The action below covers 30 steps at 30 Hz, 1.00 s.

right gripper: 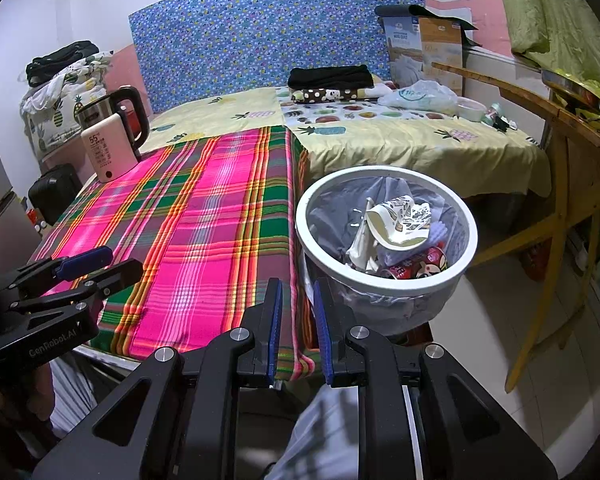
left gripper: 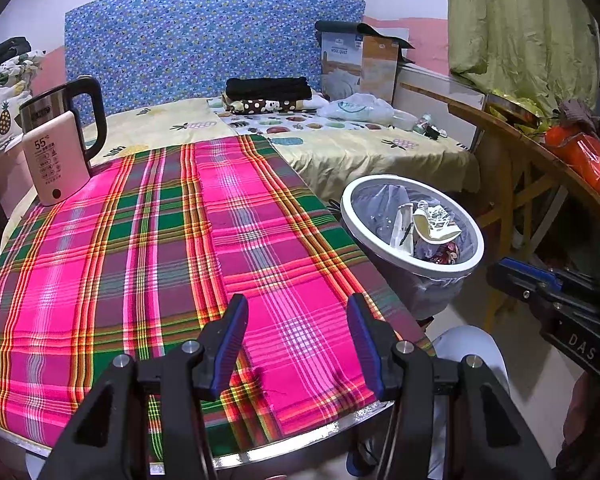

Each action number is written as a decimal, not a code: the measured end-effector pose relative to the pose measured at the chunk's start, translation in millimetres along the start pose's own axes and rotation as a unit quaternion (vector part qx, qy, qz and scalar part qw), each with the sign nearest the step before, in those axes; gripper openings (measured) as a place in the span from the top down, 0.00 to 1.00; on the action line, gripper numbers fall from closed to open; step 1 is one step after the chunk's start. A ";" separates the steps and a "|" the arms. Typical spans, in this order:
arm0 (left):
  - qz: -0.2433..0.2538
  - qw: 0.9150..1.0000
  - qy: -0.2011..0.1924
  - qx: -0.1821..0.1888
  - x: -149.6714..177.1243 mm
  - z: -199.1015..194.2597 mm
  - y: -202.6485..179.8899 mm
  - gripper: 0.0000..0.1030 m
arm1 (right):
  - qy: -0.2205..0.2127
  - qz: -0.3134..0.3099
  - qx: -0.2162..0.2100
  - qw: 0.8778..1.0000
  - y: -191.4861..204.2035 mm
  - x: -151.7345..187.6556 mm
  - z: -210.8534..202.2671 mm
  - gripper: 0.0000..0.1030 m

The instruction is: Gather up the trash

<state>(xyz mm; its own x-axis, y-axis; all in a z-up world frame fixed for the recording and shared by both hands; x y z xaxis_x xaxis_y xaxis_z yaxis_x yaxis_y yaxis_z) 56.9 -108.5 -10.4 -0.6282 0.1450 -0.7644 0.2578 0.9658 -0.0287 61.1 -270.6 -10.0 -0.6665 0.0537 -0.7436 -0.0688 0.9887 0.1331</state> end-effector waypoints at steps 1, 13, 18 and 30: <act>0.000 1.000 0.000 0.000 0.1 -0.2 -0.1 0.48 | 0.000 0.000 0.000 1.000 0.4 0.4 -0.1 0.84; -0.001 1.000 0.003 -0.007 0.8 -1.1 0.9 0.48 | 0.000 0.000 0.000 1.000 -0.3 -1.1 -0.1 0.84; -0.001 1.000 0.006 -0.009 1.0 0.1 2.4 0.48 | 0.002 0.000 -0.001 1.000 0.3 1.7 2.4 0.84; -0.003 1.000 0.005 -0.011 0.4 2.4 5.5 0.48 | 0.005 0.001 -0.002 1.000 0.8 3.4 3.6 0.84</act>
Point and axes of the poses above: each gripper's, at about its wrist camera, not at the fingertips, and z roughly the way its jaws point, y to its left, x to its underside, the point moved 4 cm from there along z, roughly the way its jaws point, and after that the axes turned 5 degrees about z, right-handed, at the moved point
